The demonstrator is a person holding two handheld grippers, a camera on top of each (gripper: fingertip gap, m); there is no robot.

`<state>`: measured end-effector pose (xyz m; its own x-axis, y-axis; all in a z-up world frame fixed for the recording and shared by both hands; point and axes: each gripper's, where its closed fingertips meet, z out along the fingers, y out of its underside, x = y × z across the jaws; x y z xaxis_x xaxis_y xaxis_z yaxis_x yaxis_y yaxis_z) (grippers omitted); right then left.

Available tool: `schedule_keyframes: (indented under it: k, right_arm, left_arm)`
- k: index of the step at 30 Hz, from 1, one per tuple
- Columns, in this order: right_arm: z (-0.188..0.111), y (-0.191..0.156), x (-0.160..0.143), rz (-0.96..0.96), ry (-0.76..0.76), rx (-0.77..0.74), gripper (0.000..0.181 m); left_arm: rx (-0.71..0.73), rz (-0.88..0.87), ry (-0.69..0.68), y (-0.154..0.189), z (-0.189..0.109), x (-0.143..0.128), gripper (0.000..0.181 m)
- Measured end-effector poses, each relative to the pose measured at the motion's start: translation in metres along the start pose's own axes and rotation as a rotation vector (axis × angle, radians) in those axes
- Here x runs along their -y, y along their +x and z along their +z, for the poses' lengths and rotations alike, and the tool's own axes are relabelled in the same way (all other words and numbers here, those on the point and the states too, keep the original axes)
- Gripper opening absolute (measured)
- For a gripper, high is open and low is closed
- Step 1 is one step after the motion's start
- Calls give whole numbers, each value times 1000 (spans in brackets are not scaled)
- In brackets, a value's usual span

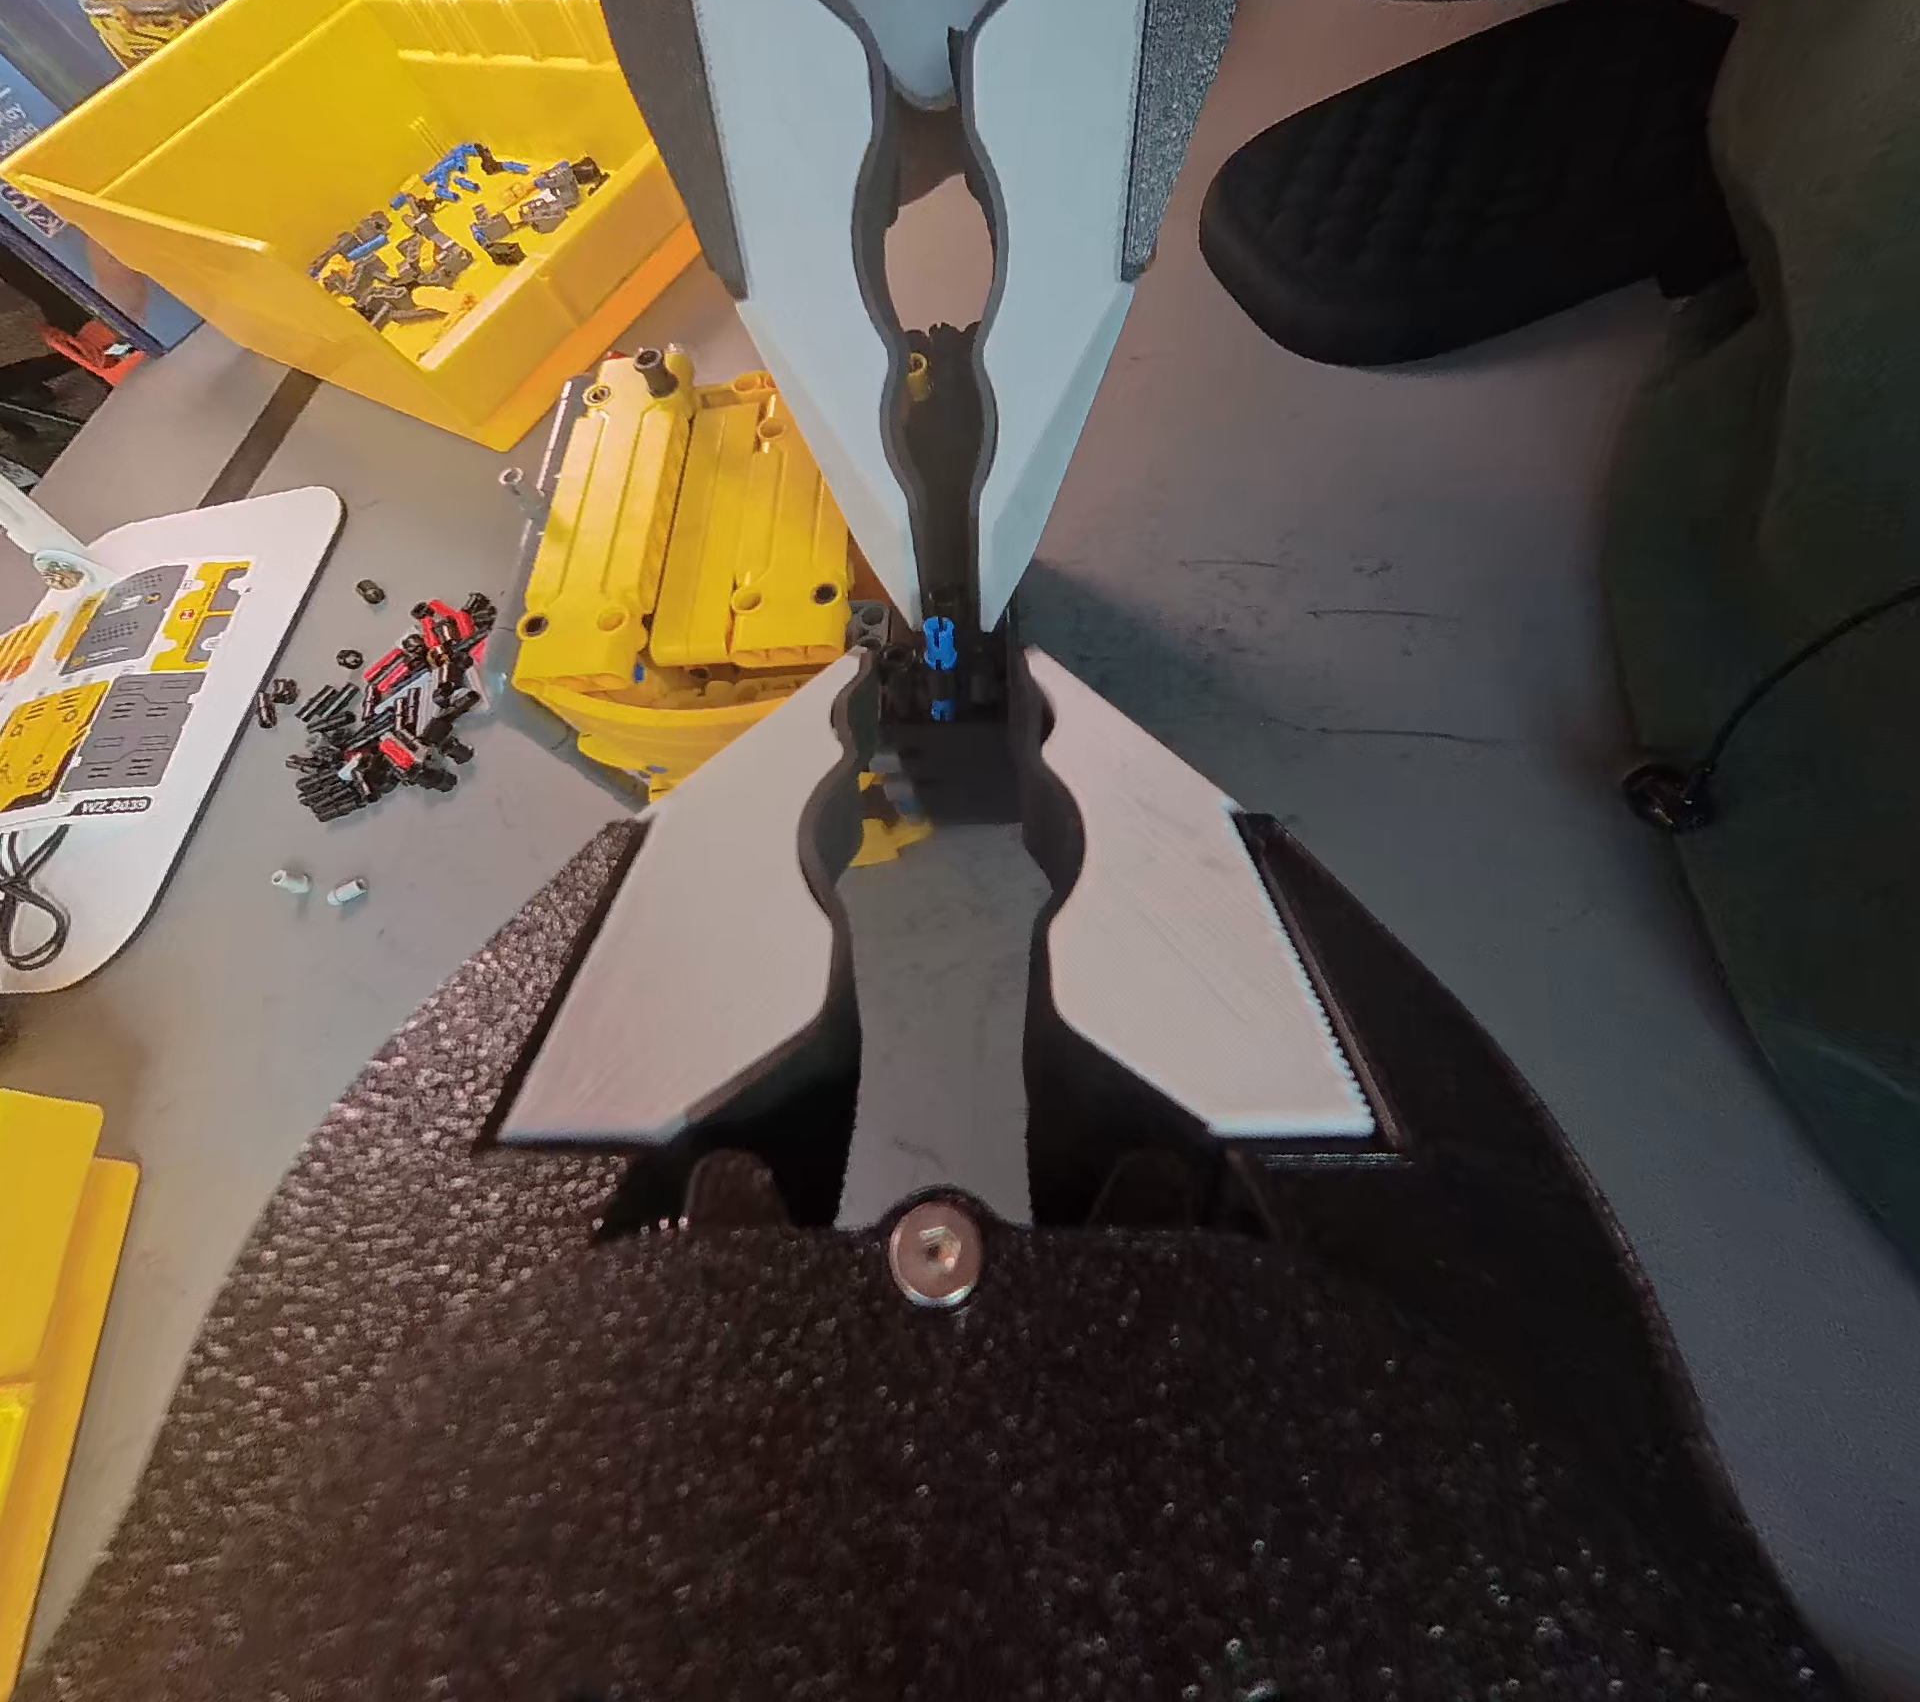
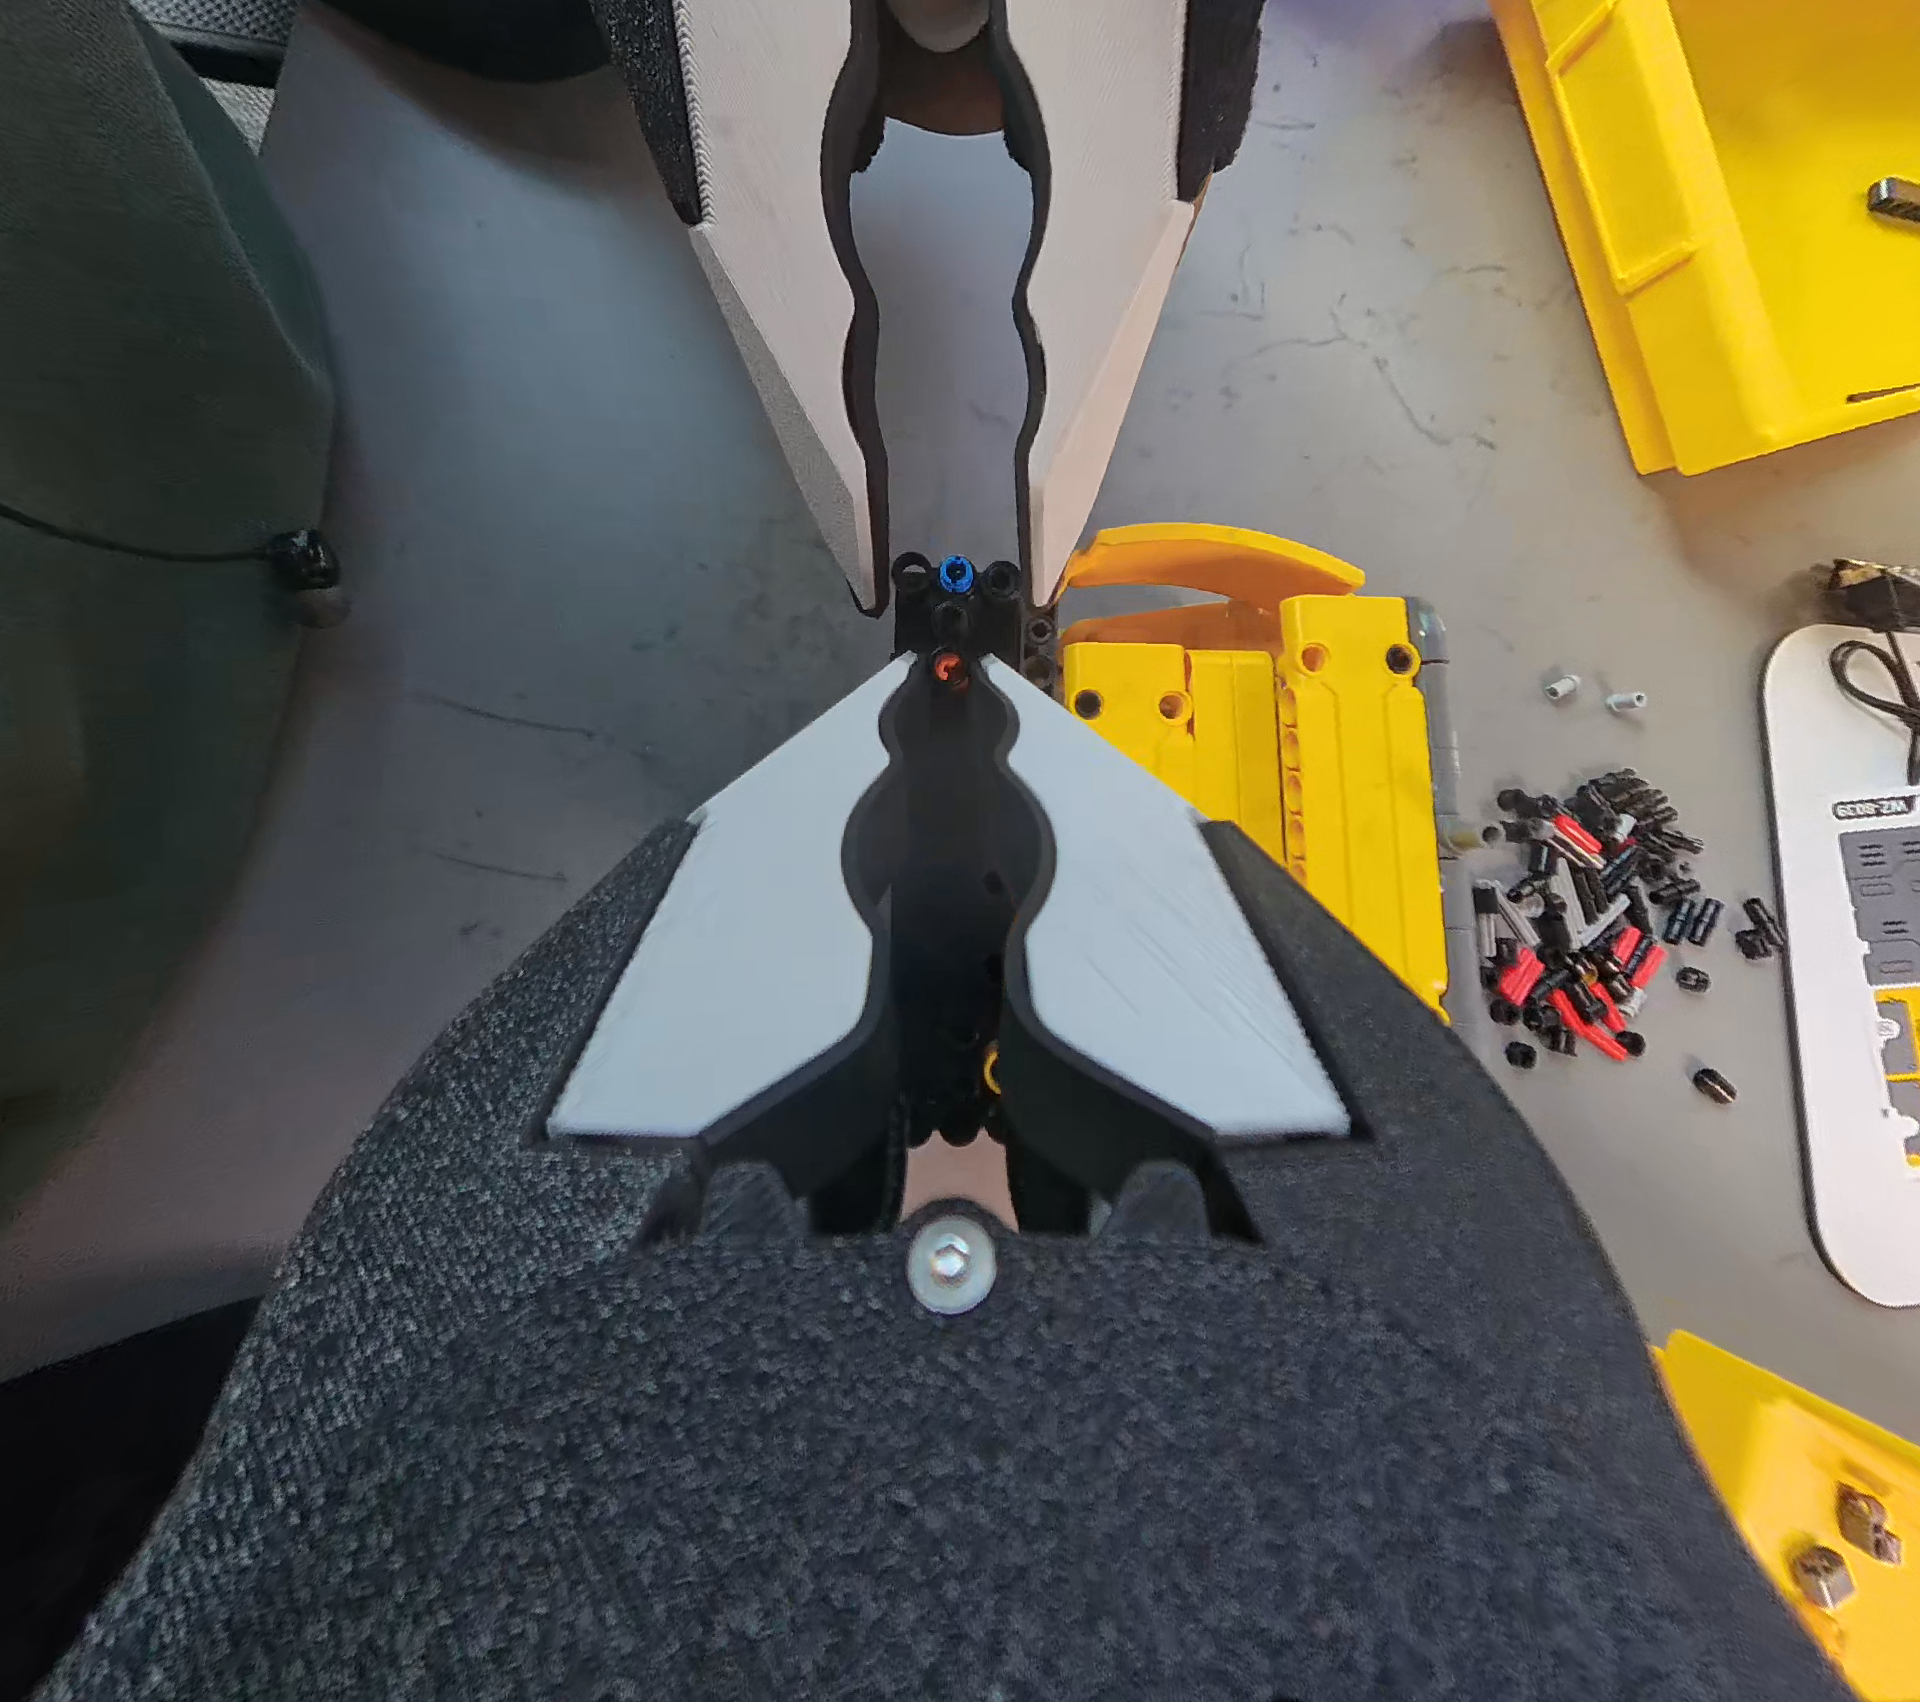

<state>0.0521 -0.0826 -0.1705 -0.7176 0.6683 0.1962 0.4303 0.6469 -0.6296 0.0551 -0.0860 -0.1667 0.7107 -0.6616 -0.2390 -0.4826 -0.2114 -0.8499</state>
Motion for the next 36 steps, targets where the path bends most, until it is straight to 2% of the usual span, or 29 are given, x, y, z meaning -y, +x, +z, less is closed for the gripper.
schedule_keyframes:
  k: [20, 26, 36]
  right_arm:
    - [-2, 1, 0, -16, -17, -3, 9]
    - [-11, 4, 6, -9, 38, -1, 15]
    - [-34, 6, -12, 34, 48, -30, 16]
  left_arm:
    - [0, -24, 17, -1, 1, 1, 23]
    - [-7, -34, 27, -1, 1, 1, 23]
    - [-26, -26, 37, -1, -6, -2, 23]
